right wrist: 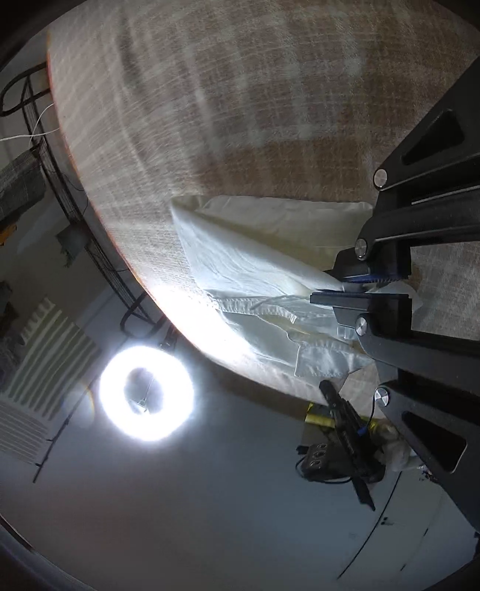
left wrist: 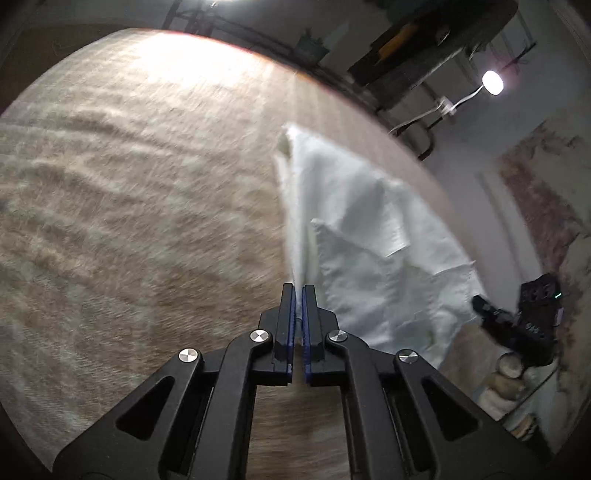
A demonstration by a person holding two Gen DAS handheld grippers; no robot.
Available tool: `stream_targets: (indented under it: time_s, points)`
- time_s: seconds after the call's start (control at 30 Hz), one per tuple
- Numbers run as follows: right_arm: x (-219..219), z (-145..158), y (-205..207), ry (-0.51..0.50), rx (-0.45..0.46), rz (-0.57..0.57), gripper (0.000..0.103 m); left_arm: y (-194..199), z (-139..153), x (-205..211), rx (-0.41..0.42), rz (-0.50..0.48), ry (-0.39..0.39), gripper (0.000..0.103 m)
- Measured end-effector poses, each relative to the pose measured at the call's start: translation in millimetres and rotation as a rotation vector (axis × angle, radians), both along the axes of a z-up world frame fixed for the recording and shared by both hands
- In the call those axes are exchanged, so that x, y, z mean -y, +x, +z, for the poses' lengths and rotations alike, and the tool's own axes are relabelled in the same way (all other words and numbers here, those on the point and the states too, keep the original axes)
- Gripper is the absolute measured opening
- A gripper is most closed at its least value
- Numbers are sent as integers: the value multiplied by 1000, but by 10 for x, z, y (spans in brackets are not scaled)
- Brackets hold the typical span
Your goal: Fold small clothes
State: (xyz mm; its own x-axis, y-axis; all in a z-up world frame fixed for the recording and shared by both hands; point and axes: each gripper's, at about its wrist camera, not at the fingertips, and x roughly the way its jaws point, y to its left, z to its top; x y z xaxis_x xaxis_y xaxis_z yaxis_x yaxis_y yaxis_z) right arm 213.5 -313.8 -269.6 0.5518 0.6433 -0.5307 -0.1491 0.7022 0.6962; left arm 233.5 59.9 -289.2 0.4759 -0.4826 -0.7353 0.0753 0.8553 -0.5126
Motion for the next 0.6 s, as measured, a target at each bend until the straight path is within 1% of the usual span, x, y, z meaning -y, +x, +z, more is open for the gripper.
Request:
stream_targets:
  time_s: [0.03, 0.1, 0.13, 0.2, 0.23, 0.27, 0.3, 0.33, 0.37, 0.43, 0.5, 0.57, 0.6]
  points:
    - [-13, -76, 10, -23, -24, 2, 1, -2, -72, 16, -18, -7, 23, 1]
    - [-54, -233, 32, -114, -70, 3, 1, -27, -109, 45, -16, -22, 61, 1]
    - [-67, -280, 36, -137, -85, 8, 1, -39, -82, 57, -3, -34, 81, 1]
    - [-94, -289, 21, -199, -83, 19, 1, -53, 25, 35, 12, -50, 105, 1]
    - [-109, -252, 10, -232, -77, 29, 6, -64, 80, 10, 23, -48, 106, 1]
    - [-128, -201, -3, -275, -68, 39, 8, -72, 169, -18, 41, -43, 114, 1]
    - [-152, -122, -9, -341, -52, 53, 14, -84, 267, -37, 67, -39, 126, 1]
    - [-164, -31, -22, -385, -28, 66, 25, -68, 356, -51, 93, -44, 136, 1]
    - [-165, 51, -40, -403, -1, 72, 29, -44, 449, -41, 117, -48, 151, 1]
    - [-155, 263, -29, -409, 51, 88, 31, -6, 612, -17, 172, -55, 188, 1]
    - [-177, 446, 45, -427, 110, 84, 31, 127, 717, 83, 200, -69, 210, 1]
    - [-241, 539, 162, -425, 144, 84, 31, 332, 769, 226, 217, -75, 233, 1]
    - [-308, 585, 305, -425, 157, 84, 29, 419, 781, 320, 228, -82, 254, 1]
